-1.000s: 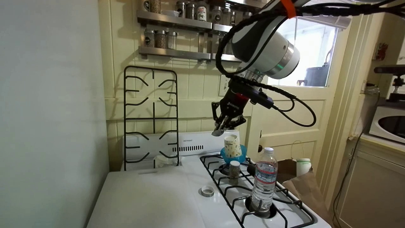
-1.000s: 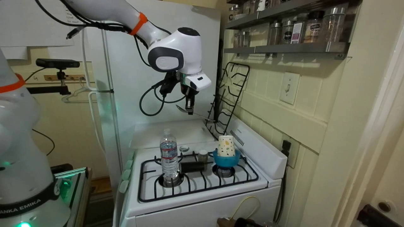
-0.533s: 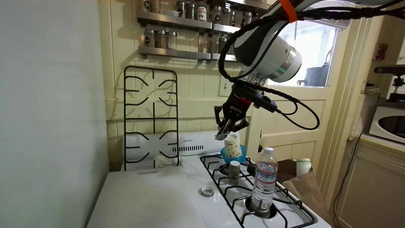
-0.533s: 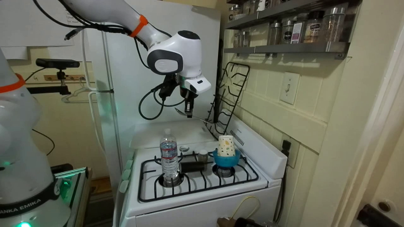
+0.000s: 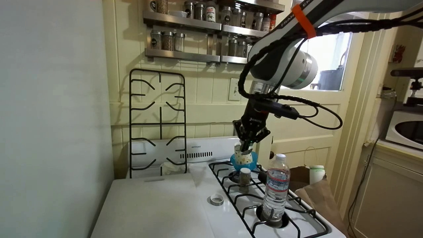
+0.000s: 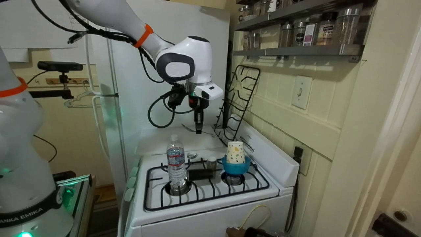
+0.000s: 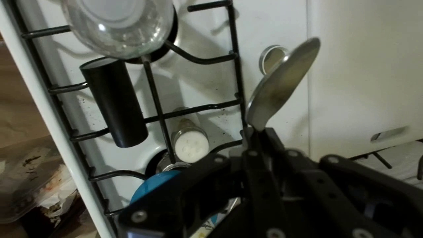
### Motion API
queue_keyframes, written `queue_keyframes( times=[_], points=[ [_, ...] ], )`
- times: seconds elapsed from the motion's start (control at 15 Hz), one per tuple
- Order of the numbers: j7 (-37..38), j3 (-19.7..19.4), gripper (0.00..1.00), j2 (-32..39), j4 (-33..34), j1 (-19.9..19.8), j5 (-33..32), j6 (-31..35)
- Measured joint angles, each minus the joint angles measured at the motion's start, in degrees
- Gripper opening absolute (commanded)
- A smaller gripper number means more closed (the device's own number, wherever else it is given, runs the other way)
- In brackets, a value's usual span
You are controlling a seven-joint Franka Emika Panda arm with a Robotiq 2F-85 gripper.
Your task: Move the spoon to the right
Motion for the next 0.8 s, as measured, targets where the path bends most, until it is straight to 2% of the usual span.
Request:
queue_keyframes(
  times=[0.27,0.8],
  points=[
    [0.7,1.0,0.02,1.9,0.0,0.1,-5.4,-0.2],
    [4.3,2.9,0.02,6.9,0.5,0.7,-21.6,0.4]
  ],
)
